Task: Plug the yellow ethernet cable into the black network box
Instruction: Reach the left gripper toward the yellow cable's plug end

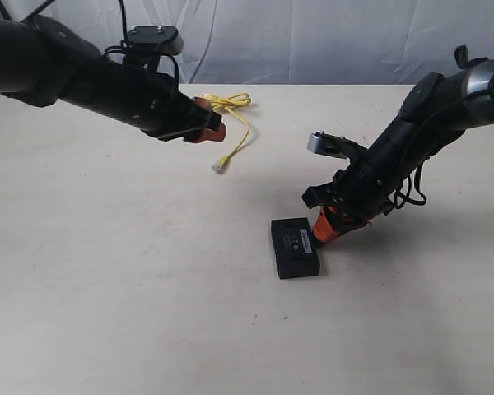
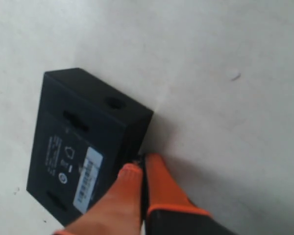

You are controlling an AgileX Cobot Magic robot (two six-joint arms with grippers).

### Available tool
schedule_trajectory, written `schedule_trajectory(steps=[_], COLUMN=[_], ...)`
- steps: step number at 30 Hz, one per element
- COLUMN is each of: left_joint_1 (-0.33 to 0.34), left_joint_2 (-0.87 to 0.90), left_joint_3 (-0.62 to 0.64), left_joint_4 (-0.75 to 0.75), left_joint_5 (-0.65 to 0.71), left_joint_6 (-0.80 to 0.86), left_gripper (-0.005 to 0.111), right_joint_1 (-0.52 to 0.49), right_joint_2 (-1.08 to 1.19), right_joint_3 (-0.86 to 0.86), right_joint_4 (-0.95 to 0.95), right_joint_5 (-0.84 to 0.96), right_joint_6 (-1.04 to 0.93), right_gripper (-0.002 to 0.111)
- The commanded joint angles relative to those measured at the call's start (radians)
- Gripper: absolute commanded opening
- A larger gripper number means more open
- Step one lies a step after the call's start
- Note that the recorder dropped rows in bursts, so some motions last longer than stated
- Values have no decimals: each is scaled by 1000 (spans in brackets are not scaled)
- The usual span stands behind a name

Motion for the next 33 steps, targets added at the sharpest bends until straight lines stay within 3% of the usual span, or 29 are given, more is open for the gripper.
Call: schedule_trajectory(steps=[1, 8, 18, 33], left_joint_1=[-33, -43, -71, -99], left_joint_2=[97, 210, 331, 479], left_joint_3=[-99, -217, -415, -606], left_joint_4=[55, 138, 504, 694], left_joint_5=[-26, 7, 155, 154], left_joint_6=[17, 1, -341, -521], left_gripper=[61, 61, 61, 61], right_joint_1=[-3, -3, -3, -3], right_joint_2=[11, 11, 11, 11], right_joint_3=[-2, -2, -2, -2], right_joint_4=[-5, -8, -10, -10], right_joint_5=[22, 22, 14, 15], right_joint_6=[-9, -9, -9, -9], right_gripper=[-1, -1, -1, -1])
